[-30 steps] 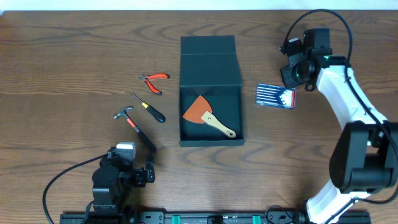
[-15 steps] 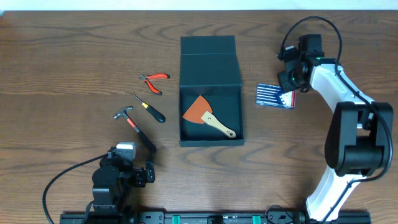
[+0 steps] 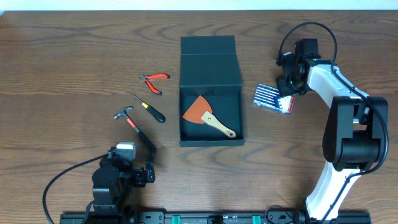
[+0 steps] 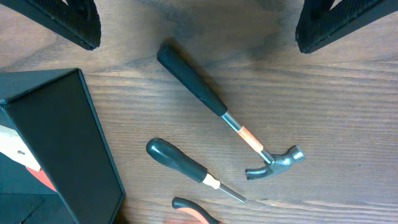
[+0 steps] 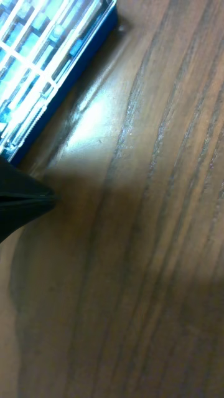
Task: Pack container
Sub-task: 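Release the scraper and move the right gripper to the blue screwdriver case, then grasp the blue screwdriver case with the right gripper and lift it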
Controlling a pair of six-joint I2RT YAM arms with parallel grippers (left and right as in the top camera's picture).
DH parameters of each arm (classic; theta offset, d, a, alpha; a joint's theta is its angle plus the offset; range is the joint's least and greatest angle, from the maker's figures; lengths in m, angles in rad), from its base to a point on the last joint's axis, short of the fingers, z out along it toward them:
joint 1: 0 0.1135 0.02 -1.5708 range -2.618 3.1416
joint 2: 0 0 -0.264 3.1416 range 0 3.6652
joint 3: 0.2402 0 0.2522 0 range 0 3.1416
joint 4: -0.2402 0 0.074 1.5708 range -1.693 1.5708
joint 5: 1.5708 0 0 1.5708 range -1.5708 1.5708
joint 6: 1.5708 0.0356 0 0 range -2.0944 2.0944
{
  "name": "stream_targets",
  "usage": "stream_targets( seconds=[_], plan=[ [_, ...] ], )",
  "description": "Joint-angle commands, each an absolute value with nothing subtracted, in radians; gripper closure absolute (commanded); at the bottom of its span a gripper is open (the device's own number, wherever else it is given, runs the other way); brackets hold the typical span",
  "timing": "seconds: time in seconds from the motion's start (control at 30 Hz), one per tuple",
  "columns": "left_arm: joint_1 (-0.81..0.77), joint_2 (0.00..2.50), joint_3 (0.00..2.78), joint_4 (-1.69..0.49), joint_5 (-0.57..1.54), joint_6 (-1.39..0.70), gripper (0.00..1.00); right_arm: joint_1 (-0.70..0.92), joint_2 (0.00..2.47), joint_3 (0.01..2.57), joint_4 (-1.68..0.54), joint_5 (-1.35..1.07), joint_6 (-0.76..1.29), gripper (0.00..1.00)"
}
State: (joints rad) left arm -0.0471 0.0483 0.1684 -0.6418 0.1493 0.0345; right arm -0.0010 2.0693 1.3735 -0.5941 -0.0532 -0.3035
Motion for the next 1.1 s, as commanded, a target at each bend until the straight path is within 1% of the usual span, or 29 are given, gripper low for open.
stream_targets(
  seconds=[0.0,0.3,0.53,0.63,0.7,0.73,0.77,0.83,0.87,0.9,1.0,1.07],
  plan=[
    [-0.049,0.042,0.159,-0.639,0.138,0.048,0.01,-0.008,2.084,1.37,-0.639,-0.052,-0.315,0.99],
    [-0.049,0.042,0.159,-0.639,0.138,0.048,0.01,-0.002,2.082,1.37,-0.869,-0.052,-0.219,0.99],
    [-0.049,0.042,0.159,-0.639,0.138,0.048,0.02,0.017,2.023,1.37,-0.926,-0.007,-0.202,0.99],
    [-0.049,0.042,0.159,-0.639,0.138,0.048,0.02,0.017,1.944,1.37,-0.925,-0.012,-0.215,0.96],
    [-0.049,0.042,0.159,-0.639,0.138,0.049,0.02,0.018,1.884,1.37,-0.929,-0.067,-0.277,0.92],
    [-0.049,0.042,0.159,-0.639,0.138,0.048,0.01,0.02,1.85,1.37,-0.939,-0.12,-0.335,0.88],
    [-0.049,0.042,0.159,-0.639,0.138,0.049,0.02,0.022,1.82,1.37,-0.954,-0.184,-0.403,0.78],
    [-0.049,0.042,0.159,-0.639,0.138,0.048,0.02,0.03,1.762,1.37,-1.013,-0.342,-0.589,0.47],
    [-0.049,0.042,0.159,-0.639,0.138,0.049,0.02,0.034,1.74,1.37,-1.041,-0.38,-0.642,0.31],
    [-0.049,0.042,0.159,-0.639,0.138,0.048,0.01,0.04,1.721,1.37,-1.068,-0.39,-0.673,0.22],
    [-0.049,0.042,0.159,-0.639,0.138,0.048,0.02,0.053,1.7,1.37,-1.108,-0.345,-0.682,0.1],
    [-0.049,0.042,0.159,-0.639,0.138,0.048,0.02,0.055,1.705,1.37,-1.118,-0.333,-0.682,0.09]
  ],
)
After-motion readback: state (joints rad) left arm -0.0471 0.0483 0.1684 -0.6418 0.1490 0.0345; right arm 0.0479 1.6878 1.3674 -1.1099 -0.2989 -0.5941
